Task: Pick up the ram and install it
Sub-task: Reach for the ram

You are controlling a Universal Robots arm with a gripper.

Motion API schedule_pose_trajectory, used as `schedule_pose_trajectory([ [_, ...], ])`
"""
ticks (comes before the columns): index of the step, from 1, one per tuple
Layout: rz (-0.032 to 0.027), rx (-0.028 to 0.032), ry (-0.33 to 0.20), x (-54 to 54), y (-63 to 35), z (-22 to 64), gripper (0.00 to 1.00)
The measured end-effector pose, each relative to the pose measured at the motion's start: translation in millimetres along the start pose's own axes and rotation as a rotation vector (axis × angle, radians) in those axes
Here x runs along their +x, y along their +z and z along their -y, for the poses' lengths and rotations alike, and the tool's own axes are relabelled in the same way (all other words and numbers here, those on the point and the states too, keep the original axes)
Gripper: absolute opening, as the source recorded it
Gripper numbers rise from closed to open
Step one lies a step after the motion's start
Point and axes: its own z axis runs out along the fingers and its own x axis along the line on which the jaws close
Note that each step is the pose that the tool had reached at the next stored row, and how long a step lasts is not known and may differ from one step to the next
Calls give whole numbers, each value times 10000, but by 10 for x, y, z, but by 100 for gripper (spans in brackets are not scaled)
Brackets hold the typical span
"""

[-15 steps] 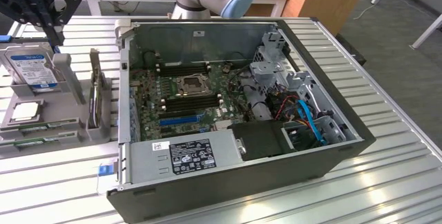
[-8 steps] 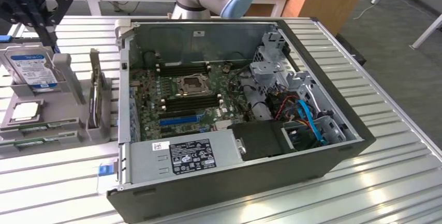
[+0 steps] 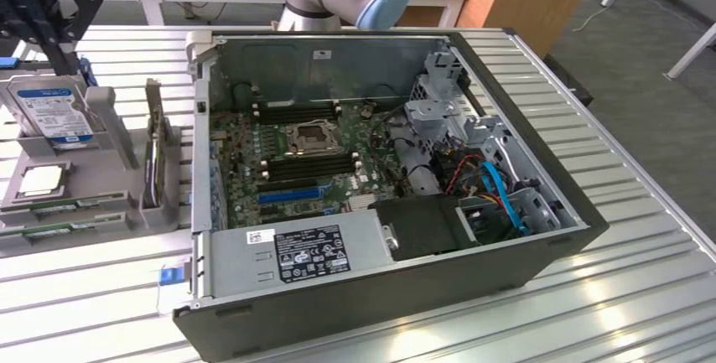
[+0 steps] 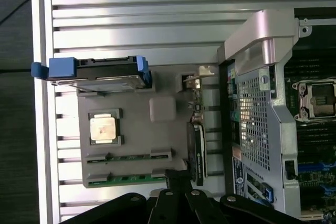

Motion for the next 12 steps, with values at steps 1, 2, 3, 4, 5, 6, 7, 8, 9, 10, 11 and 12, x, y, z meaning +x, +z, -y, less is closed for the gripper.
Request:
schedule_pose_trajectory([
  [1,0,0,-1,15,0,1,10],
  [2,1,-1,0,31,0,2,10],
  [3,0,0,1,47,0,3,10],
  [4,0,-1,0,61,0,5,10],
  [5,1,-1,-1,76,0,6,10],
  [6,1,0,-1,91,0,7,10],
  [7,1,-1,0,106,0,8,10],
  [8,1,0,0,121,0,9,10],
  [9,-1,0,1,138,-1,10,10],
  [10,1,0,0,154,0,11,10],
  [11,1,0,0,169,0,13,10],
  [12,1,-1,0,184,0,14,10],
])
